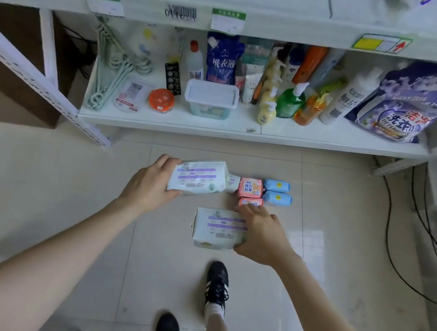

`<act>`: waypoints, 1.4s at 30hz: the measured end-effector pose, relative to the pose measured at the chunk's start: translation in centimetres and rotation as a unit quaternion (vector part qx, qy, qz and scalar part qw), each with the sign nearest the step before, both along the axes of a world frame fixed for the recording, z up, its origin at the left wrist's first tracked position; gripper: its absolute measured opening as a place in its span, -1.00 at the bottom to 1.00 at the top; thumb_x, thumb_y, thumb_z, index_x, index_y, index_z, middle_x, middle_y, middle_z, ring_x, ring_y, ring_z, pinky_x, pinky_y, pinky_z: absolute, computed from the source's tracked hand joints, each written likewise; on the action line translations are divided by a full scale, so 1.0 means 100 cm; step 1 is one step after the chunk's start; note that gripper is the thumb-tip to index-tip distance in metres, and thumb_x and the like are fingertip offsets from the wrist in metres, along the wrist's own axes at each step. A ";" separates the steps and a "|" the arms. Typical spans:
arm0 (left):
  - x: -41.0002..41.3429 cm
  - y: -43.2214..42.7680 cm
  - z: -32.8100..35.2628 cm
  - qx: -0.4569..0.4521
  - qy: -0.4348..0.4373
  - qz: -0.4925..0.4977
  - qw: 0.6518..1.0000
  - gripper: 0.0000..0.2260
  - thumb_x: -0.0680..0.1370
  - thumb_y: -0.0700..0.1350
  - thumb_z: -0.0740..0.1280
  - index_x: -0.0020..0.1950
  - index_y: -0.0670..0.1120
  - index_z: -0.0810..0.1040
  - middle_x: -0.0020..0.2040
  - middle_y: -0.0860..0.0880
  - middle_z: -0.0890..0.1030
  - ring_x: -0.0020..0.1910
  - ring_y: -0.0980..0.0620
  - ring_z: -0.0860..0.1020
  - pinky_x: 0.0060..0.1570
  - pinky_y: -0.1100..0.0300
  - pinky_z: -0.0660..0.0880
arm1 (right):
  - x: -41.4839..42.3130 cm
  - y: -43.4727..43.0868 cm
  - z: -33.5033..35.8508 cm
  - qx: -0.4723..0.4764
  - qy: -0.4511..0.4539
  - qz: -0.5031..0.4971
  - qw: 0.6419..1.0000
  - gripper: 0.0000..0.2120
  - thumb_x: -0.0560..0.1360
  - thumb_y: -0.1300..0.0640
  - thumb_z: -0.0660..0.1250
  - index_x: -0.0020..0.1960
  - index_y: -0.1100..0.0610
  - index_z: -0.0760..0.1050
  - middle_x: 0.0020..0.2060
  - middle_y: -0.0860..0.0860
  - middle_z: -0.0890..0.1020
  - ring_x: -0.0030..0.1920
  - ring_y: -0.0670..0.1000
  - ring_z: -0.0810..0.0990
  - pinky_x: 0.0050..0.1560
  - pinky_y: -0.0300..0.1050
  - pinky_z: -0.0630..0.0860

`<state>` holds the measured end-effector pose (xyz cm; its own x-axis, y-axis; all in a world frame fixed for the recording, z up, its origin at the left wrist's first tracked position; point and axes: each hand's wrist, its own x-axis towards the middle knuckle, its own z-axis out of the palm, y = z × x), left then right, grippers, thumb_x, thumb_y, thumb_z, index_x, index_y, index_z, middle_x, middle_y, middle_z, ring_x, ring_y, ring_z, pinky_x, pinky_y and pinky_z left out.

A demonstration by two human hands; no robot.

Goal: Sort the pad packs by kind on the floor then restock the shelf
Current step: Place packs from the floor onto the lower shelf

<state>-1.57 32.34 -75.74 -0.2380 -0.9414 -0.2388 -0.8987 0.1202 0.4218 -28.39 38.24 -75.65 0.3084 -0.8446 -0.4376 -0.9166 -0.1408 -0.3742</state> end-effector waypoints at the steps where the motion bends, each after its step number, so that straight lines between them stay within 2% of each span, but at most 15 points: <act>1: 0.004 0.005 0.020 -0.006 0.003 -0.001 1.000 -0.42 0.44 0.01 0.48 0.39 -0.06 0.37 0.26 -0.01 0.43 0.10 -0.10 0.54 -0.04 0.04 0.50 | 0.003 0.005 0.019 -0.002 -0.007 -0.005 1.000 -0.37 0.29 0.04 0.44 0.33 0.01 0.36 0.20 -0.09 0.48 0.21 0.03 0.41 0.13 -0.08 0.38; 6: 0.027 0.032 0.118 -0.045 0.025 -0.013 0.999 -0.42 0.39 0.05 0.51 0.34 -0.06 0.41 0.19 -0.01 0.47 0.11 -0.07 0.52 -0.02 0.04 0.48 | 0.015 0.026 0.118 -0.032 -0.015 -0.009 0.999 -0.35 0.26 0.03 0.47 0.32 0.01 0.38 0.16 -0.08 0.50 0.18 0.02 0.45 0.14 -0.07 0.43; 11: 0.052 0.047 0.213 -0.081 0.022 -0.004 0.996 -0.36 0.36 0.08 0.52 0.37 -0.05 0.40 0.23 0.01 0.47 0.19 -0.04 0.48 0.08 0.07 0.43 | 0.016 0.035 0.220 -0.058 -0.029 -0.003 0.998 -0.37 0.22 -0.03 0.51 0.24 -0.03 0.40 0.06 -0.10 0.51 0.05 -0.03 0.47 0.05 -0.08 0.51; 15: 0.067 0.054 0.288 -0.111 0.030 0.009 0.993 -0.37 0.35 0.09 0.54 0.34 -0.05 0.43 0.18 0.04 0.50 0.12 0.03 0.48 0.05 0.13 0.42 | 0.016 0.034 0.293 -0.091 -0.023 0.011 0.996 -0.43 0.18 -0.03 0.53 0.13 -0.05 0.41 -0.02 -0.11 0.50 -0.05 -0.05 0.46 -0.05 -0.12 0.51; 17: 0.073 0.058 0.323 -0.139 0.035 0.010 0.990 -0.40 0.34 0.08 0.54 0.32 -0.04 0.45 0.15 0.06 0.52 0.10 0.07 0.48 0.01 0.16 0.42 | 0.017 0.033 0.327 -0.103 -0.026 0.018 0.994 -0.44 0.16 -0.04 0.56 0.09 -0.06 0.40 -0.05 -0.12 0.50 -0.09 -0.07 0.47 -0.11 -0.16 0.50; 20: 0.081 0.064 0.371 -0.166 0.044 0.013 0.985 -0.40 0.33 0.08 0.55 0.31 -0.01 0.46 0.17 0.06 0.55 0.08 0.10 0.49 0.00 0.17 0.46 | 0.021 0.033 0.375 -0.118 -0.045 0.032 0.991 -0.38 0.15 -0.03 0.57 0.14 -0.07 0.41 -0.06 -0.18 0.51 -0.11 -0.14 0.50 -0.20 -0.27 0.44; 23: 0.086 0.068 0.417 -0.192 0.040 0.014 0.981 -0.37 0.32 0.10 0.55 0.33 0.01 0.45 0.19 0.08 0.54 0.07 0.10 0.50 0.00 0.19 0.46 | 0.026 0.034 0.420 -0.122 -0.063 0.045 0.989 -0.42 0.16 0.01 0.58 0.10 -0.11 0.41 -0.10 -0.17 0.55 -0.27 -0.24 0.54 -0.39 -0.36 0.44; 24: 0.088 0.069 0.432 -0.198 0.041 0.014 0.979 -0.36 0.32 0.10 0.55 0.34 0.01 0.44 0.19 0.08 0.54 0.06 0.11 0.50 -0.01 0.20 0.45 | 0.029 0.035 0.435 -0.129 -0.062 0.052 0.988 -0.43 0.16 0.00 0.57 0.10 -0.10 0.41 -0.10 -0.16 0.56 -0.26 -0.23 0.56 -0.39 -0.35 0.47; 26: 0.090 0.072 0.461 -0.205 0.044 0.012 0.978 -0.38 0.32 0.10 0.56 0.32 0.03 0.45 0.16 0.09 0.56 0.04 0.12 0.52 -0.02 0.20 0.47 | 0.035 0.036 0.461 -0.162 -0.047 0.074 0.983 -0.40 0.17 -0.03 0.57 0.14 -0.10 0.42 -0.06 -0.16 0.56 -0.14 -0.16 0.56 -0.25 -0.28 0.52; 29: 0.093 0.078 0.502 -0.226 0.050 0.008 0.973 -0.44 0.31 0.08 0.57 0.26 0.04 0.50 0.10 0.10 0.59 -0.01 0.14 0.54 -0.10 0.26 0.46 | 0.043 0.038 0.495 -0.192 -0.059 0.086 0.976 -0.39 0.19 -0.04 0.59 0.14 -0.12 0.38 -0.07 -0.20 0.52 -0.12 -0.16 0.52 -0.27 -0.34 0.42; 32: 0.095 0.083 0.536 -0.244 0.045 0.004 0.969 -0.46 0.32 0.07 0.57 0.24 0.05 0.50 0.08 0.13 0.58 -0.04 0.22 0.51 -0.17 0.38 0.39 | 0.048 0.040 0.523 -0.219 -0.074 0.093 0.968 -0.38 0.18 -0.04 0.59 0.16 -0.09 0.40 -0.05 -0.20 0.54 -0.09 -0.16 0.53 -0.21 -0.31 0.41; 35: 0.100 0.088 0.565 -0.263 0.037 0.006 0.964 -0.47 0.32 0.07 0.57 0.22 0.05 0.50 0.06 0.16 0.56 -0.09 0.28 0.49 -0.22 0.42 0.34 | 0.052 0.041 0.546 -0.244 -0.095 0.095 0.960 -0.40 0.18 -0.03 0.59 0.14 -0.09 0.43 -0.07 -0.21 0.55 -0.11 -0.19 0.53 -0.24 -0.33 0.41; 42: 0.119 0.088 0.612 -0.300 0.048 0.031 0.952 -0.49 0.29 0.08 0.59 0.18 0.06 0.53 0.05 0.16 0.57 -0.21 0.33 0.49 -0.29 0.45 0.31 | 0.059 0.031 0.582 -0.266 -0.149 0.085 0.948 -0.45 0.13 -0.05 0.59 0.04 -0.14 0.45 -0.11 -0.15 0.60 -0.17 -0.15 0.60 -0.27 -0.27 0.56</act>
<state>10.30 41.16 -14.50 -0.1706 -0.9144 0.3671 -0.8730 0.3130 0.3740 -22.50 41.34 -17.50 0.5035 -0.8481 0.1652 -0.7283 -0.5194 -0.4470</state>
